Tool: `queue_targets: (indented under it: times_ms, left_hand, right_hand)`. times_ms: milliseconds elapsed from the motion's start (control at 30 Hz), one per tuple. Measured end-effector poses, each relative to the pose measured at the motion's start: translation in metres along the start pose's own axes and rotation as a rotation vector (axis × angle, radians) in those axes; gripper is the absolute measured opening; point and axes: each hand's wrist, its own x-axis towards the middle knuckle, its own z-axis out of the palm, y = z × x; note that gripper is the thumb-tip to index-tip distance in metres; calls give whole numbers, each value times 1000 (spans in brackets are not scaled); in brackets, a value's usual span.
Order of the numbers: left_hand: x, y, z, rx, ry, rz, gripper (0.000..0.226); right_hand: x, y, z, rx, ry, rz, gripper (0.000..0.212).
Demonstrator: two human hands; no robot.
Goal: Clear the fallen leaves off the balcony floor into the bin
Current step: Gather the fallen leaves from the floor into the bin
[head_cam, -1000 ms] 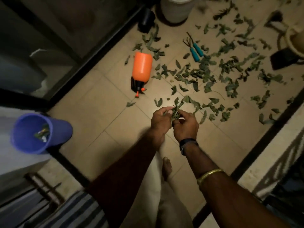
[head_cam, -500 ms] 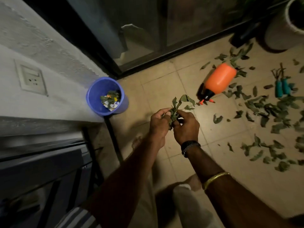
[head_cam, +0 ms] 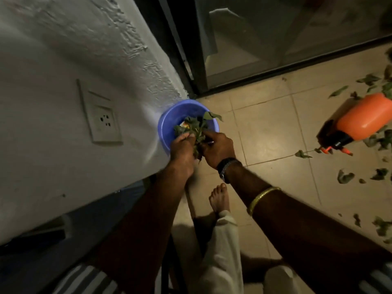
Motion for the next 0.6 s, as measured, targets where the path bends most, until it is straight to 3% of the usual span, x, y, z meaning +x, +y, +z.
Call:
queue_targets:
  times_ms: [100, 233, 333, 467, 600]
  left_hand:
    - [33, 24, -7, -50, 4, -87, 27]
    - [61, 35, -11, -127, 67, -49, 42]
    - [48, 41, -5, -96, 89, -40, 11]
    - [25, 32, 14, -97, -21, -76, 13]
    - [-18, 9, 57, 13, -108, 38, 11]
  right_hand:
    - [36, -9, 17, 36, -89, 62, 43]
    - [57, -7, 30, 26, -106, 104, 47]
    - [45, -2, 29, 185, 4, 157, 47]
    - [16, 6, 10, 355, 203, 221, 33]
    - [-16, 27, -32, 484, 423, 236, 23]
